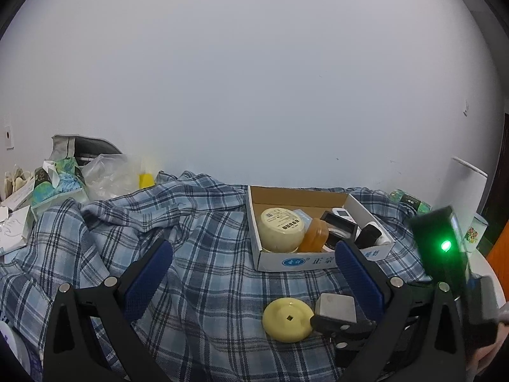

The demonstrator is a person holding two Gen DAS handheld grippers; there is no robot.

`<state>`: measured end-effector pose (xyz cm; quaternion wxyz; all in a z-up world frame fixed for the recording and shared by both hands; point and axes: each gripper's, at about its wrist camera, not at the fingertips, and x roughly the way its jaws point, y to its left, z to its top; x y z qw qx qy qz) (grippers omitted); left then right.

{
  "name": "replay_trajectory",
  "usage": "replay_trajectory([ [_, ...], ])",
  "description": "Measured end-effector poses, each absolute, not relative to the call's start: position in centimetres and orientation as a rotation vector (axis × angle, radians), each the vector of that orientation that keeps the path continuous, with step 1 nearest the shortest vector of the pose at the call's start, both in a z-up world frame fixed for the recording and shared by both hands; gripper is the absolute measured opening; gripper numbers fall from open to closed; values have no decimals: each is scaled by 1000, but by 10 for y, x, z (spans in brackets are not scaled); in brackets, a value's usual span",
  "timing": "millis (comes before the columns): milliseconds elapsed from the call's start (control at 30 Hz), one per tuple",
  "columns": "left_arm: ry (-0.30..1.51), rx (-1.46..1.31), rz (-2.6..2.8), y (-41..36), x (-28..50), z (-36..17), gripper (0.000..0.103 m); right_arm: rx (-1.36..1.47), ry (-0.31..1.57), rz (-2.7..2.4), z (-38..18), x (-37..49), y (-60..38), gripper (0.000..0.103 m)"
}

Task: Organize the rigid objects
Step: 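Move the right gripper down and grasp the white square block, then grasp the yellow round disc with the left gripper while the right gripper holds the block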

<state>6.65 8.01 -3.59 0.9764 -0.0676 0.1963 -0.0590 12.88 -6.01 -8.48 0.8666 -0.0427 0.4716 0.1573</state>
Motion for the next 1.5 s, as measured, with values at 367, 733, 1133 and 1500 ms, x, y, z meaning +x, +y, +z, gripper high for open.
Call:
replay_trajectory([
  [367, 397, -141, -117, 81, 67, -36, 103, -119, 1032, 316, -92, 124, -74, 72],
  [733, 390, -133, -121, 81, 66, -35, 103, -172, 1024, 296, -81, 115, -102, 72],
  [1133, 389, -116, -123, 78, 65, -35, 103, -231, 948, 358, -85, 129, -75, 48],
  [1500, 409, -119, -127, 80, 69, -38, 103, -200, 950, 350, -79, 121, -103, 44],
])
